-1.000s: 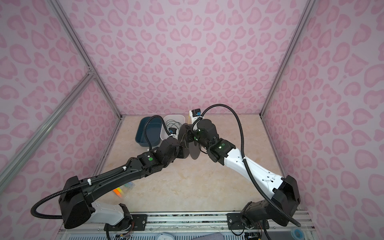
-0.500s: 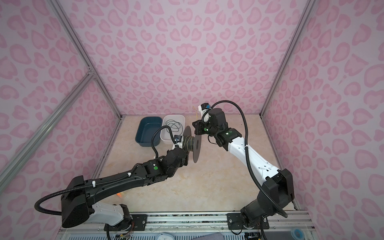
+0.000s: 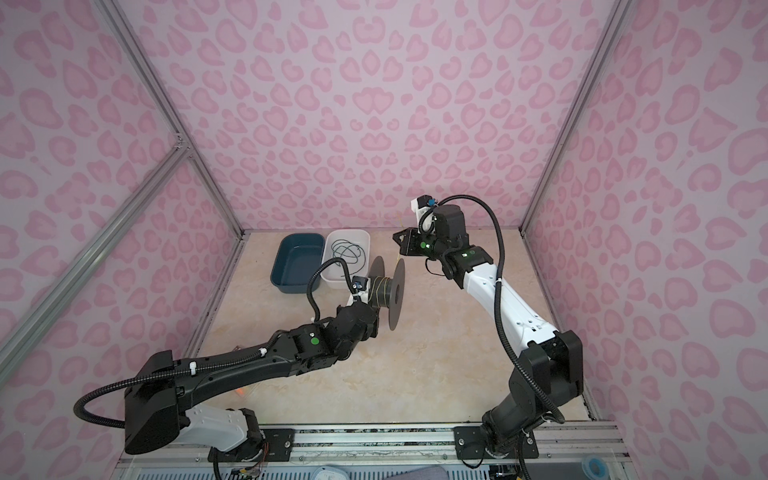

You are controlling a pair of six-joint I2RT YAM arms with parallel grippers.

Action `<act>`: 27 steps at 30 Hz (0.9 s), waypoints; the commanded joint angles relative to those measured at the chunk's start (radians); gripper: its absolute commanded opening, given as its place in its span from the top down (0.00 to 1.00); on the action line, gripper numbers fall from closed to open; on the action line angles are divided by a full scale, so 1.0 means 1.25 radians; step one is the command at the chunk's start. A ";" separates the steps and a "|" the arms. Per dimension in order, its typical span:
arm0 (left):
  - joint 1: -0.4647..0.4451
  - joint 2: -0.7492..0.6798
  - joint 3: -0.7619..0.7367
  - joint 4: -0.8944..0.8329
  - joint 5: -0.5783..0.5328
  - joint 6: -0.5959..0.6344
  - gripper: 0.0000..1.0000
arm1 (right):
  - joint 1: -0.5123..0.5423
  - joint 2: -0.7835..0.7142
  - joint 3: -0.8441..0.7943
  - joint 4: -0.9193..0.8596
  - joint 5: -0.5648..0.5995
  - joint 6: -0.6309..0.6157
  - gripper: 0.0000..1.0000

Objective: Wrap the cables
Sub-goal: 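Pull the yellow cable up and away from the spool with the right gripper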

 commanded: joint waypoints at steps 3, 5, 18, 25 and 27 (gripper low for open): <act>-0.011 0.012 -0.015 -0.255 0.065 0.028 0.96 | -0.045 0.010 0.056 0.291 0.088 0.034 1.00; -0.010 0.013 -0.013 -0.255 0.064 0.028 0.96 | -0.049 0.014 0.067 0.292 0.081 0.038 1.00; -0.026 0.022 -0.012 -0.256 0.063 0.029 0.96 | -0.084 0.032 0.120 0.331 0.048 0.098 1.00; -0.041 0.028 -0.009 -0.256 0.059 0.025 0.96 | -0.089 0.032 0.125 0.332 0.041 0.107 1.00; -0.044 0.030 -0.010 -0.258 0.058 0.025 0.96 | -0.092 0.031 0.124 0.333 0.043 0.110 1.00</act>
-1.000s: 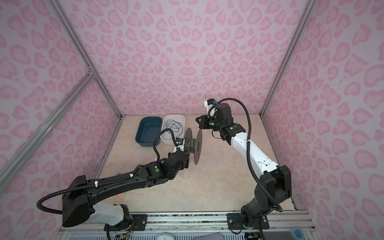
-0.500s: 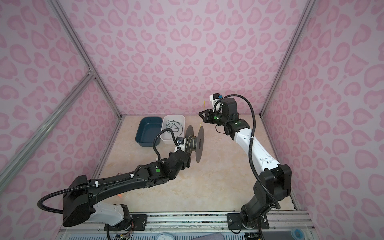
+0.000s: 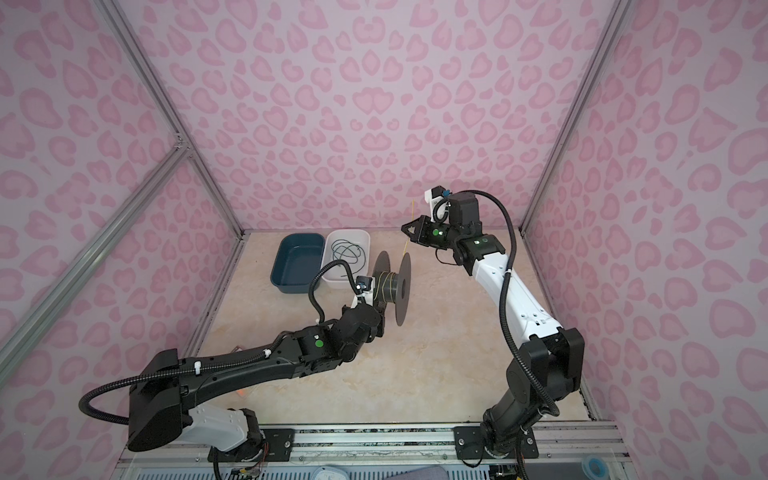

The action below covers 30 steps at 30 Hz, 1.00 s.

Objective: Wrap the cables
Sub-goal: 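Pull the yellow cable up and away from the spool with the right gripper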

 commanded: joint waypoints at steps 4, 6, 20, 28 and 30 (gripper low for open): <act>-0.020 0.012 -0.014 -0.309 0.079 0.032 0.96 | -0.035 -0.004 0.035 0.423 0.136 0.020 1.00; -0.023 0.013 -0.015 -0.310 0.079 0.032 0.96 | -0.040 -0.004 0.045 0.418 0.134 0.020 1.00; -0.055 0.024 -0.007 -0.308 0.065 0.046 0.96 | -0.059 -0.001 0.051 0.431 0.116 0.051 1.00; -0.060 0.024 -0.004 -0.307 0.052 0.041 0.96 | -0.063 -0.002 0.023 0.453 0.102 0.085 1.00; -0.060 0.028 0.002 -0.309 0.041 0.041 0.96 | -0.063 -0.003 0.011 0.453 0.102 0.087 1.00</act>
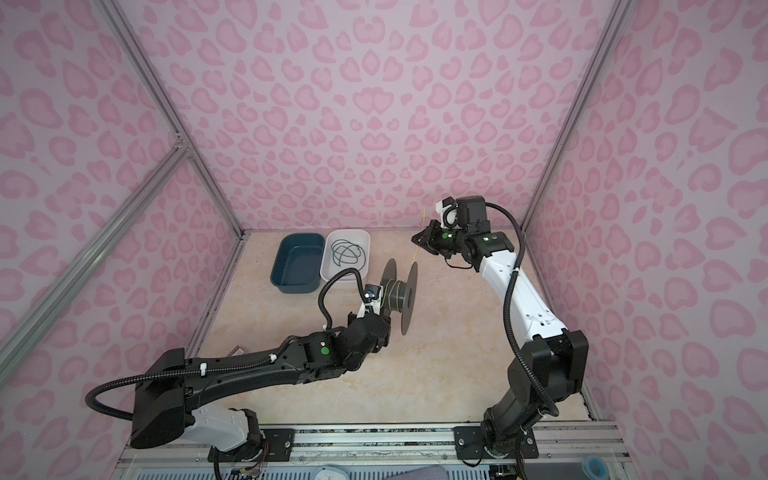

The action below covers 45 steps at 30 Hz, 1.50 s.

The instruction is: Wrap the cables

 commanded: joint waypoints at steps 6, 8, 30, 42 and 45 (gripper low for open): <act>-0.009 0.026 0.024 -0.287 0.032 0.045 0.96 | -0.015 -0.038 -0.131 0.680 0.125 0.049 1.00; -0.009 0.021 0.027 -0.283 0.023 0.049 0.96 | -0.007 -0.060 -0.177 0.683 0.136 0.046 1.00; -0.006 -0.054 -0.058 -0.283 0.057 0.015 0.96 | 0.145 -0.242 -0.464 0.604 0.201 -0.051 0.89; -0.006 -0.071 -0.053 -0.300 0.067 -0.017 0.96 | 0.146 -0.270 -0.471 0.541 0.209 -0.079 1.00; -0.006 -0.076 -0.051 -0.299 0.067 -0.010 0.96 | 0.146 -0.273 -0.461 0.529 0.209 -0.090 1.00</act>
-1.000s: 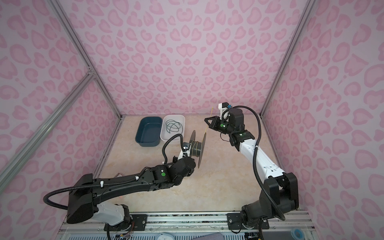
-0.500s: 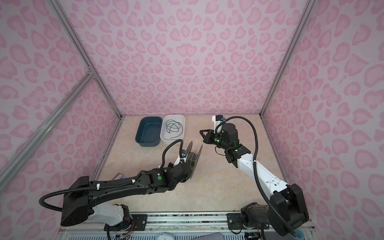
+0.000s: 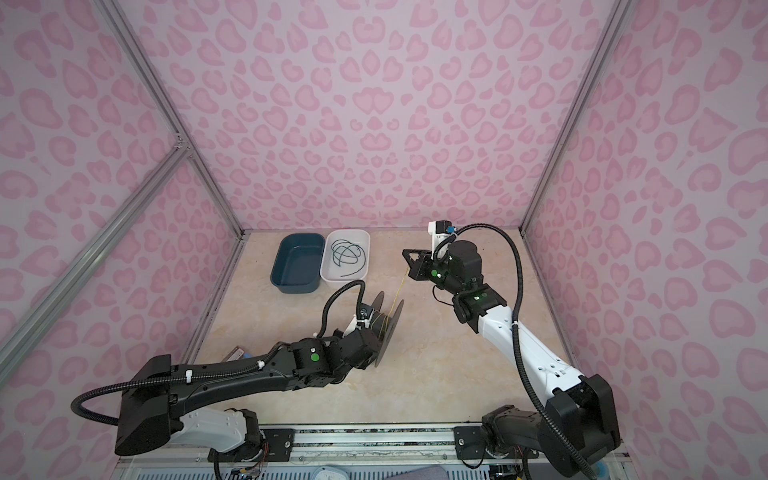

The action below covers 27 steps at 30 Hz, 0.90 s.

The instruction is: Wrap the cables

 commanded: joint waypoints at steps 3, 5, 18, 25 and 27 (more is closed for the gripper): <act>0.000 -0.030 -0.003 -0.026 0.031 0.037 0.96 | -0.003 0.000 0.024 0.019 0.027 -0.028 1.00; -0.001 -0.049 -0.009 -0.018 0.047 0.062 0.96 | -0.012 0.013 0.050 0.016 0.025 -0.041 1.00; -0.008 -0.200 -0.046 -0.021 0.140 0.146 0.96 | -0.090 0.151 0.104 0.105 0.014 -0.016 1.00; 0.017 -0.279 -0.057 0.017 0.164 0.123 0.96 | -0.087 0.149 0.006 0.198 0.002 0.045 1.00; 0.034 -0.283 -0.051 0.017 0.171 0.116 0.96 | -0.085 0.146 -0.014 0.216 0.003 0.058 1.00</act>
